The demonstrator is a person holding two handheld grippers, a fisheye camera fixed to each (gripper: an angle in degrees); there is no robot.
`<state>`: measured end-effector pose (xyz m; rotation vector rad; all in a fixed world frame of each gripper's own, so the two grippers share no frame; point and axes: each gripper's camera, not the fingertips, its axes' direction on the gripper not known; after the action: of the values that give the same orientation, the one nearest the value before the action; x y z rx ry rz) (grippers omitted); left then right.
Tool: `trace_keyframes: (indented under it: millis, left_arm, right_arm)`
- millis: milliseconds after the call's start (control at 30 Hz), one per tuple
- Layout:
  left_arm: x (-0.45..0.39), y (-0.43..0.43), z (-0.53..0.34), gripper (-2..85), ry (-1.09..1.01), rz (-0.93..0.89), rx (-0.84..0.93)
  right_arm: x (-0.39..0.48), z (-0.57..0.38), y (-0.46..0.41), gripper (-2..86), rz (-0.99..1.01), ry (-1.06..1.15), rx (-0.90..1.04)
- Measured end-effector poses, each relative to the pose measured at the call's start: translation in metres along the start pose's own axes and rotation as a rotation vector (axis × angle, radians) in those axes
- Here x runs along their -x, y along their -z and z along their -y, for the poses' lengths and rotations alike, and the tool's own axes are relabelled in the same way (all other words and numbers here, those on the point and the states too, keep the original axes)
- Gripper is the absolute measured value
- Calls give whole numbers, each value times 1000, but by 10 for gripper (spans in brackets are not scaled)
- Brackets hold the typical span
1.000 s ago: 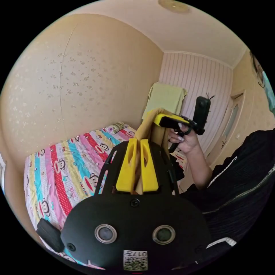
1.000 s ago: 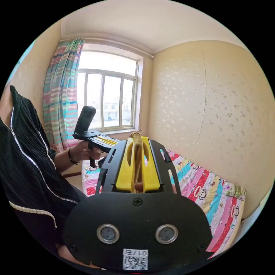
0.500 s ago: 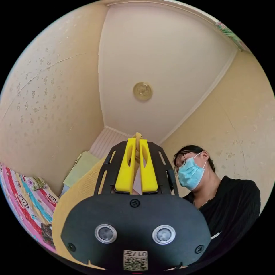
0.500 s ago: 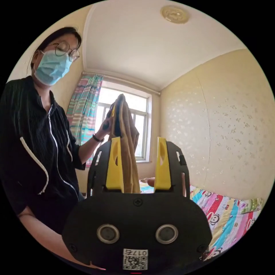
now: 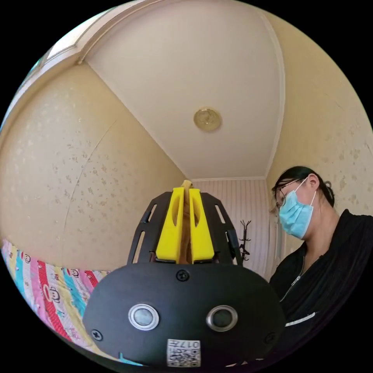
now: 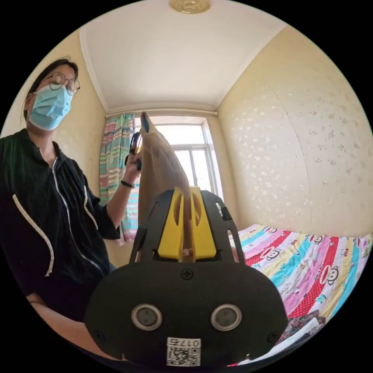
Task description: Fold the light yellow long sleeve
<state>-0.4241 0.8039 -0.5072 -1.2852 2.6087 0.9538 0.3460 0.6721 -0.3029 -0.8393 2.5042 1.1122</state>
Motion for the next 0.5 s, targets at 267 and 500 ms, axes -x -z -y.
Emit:
trace_keyframes:
  millis: [267, 500]
  left_arm:
    - [11, 103, 19, 4, -52, 148, 50]
    - [-36, 140, 53, 7, -184, 193, 289]
  right_arm:
    - [46, 123, -9, 29, -146, 242, 96]
    - [96, 165, 16, 28, -75, 350, 147]
